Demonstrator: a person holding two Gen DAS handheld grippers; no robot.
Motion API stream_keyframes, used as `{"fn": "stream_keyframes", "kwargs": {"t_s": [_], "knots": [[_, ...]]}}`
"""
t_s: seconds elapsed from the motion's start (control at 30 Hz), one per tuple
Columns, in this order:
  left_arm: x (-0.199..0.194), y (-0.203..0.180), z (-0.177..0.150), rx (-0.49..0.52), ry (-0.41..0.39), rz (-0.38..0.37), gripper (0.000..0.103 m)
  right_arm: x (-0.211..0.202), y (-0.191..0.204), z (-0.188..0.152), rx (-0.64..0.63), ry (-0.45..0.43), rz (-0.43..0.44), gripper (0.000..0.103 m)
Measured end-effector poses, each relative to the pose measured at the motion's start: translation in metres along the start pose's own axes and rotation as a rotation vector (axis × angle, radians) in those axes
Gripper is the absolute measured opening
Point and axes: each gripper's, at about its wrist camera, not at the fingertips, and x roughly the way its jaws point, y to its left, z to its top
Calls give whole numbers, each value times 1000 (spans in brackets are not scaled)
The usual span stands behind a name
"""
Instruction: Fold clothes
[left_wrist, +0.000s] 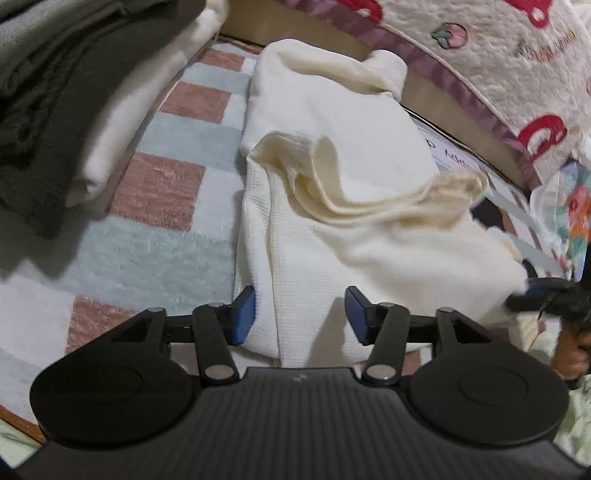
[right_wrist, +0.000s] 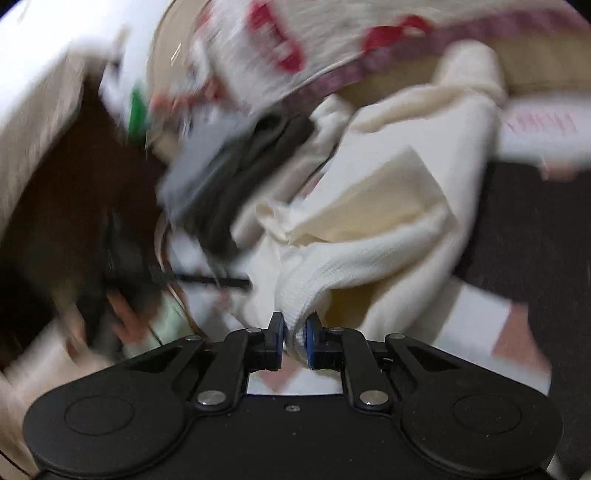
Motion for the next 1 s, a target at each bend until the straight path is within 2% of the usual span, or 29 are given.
{"fn": "stream_keyframes", "kwargs": {"t_s": [0.07, 0.17, 0.23, 0.27, 0.3, 0.43, 0.47, 0.5, 0.53, 0.63, 0.67, 0.73, 0.83, 0.93, 1.0], "knots": [[5, -7, -3, 56, 5, 26, 58, -2, -13, -6, 57, 14, -29, 15], [10, -21, -7, 135, 32, 5, 58, 5, -21, -11, 67, 35, -62, 19], [12, -32, -12, 216, 40, 17, 56, 9, -20, -12, 78, 19, -64, 29], [13, -35, -14, 248, 39, 40, 53, 12, -19, -11, 73, 17, -63, 42], [13, -36, -15, 255, 29, 62, 49, 16, -18, -11, 63, 16, -67, 50], [15, -33, -17, 214, -4, 52, 49, 28, -12, -4, 9, 45, -90, 50], [15, -33, -18, 229, -8, 47, 43, 28, -11, -2, 11, 43, -81, 36], [13, -31, -16, 234, 3, 34, 12, 26, -9, 1, 19, 42, -54, 18], [11, -28, -13, 234, 20, 18, 9, 23, -9, 3, 40, 37, -18, 18], [-11, -6, 1, 80, 43, -106, 8, 6, -8, 9, 167, -6, 113, 17], [-19, -4, 1, 73, 45, -130, 8, 2, -4, 11, 160, 2, 109, 17], [-32, -2, 0, 104, 48, -160, 8, 3, 3, 8, 84, 68, 48, 18], [-21, -1, -15, 135, 137, -132, 7, 19, 6, -5, -3, 166, -54, 19], [-17, 11, -16, 65, 136, -139, 6, 30, 3, -11, 14, 171, -93, 19], [-22, 12, -14, 69, 128, -142, 6, 24, 5, -9, 38, 140, -61, 19]]}}
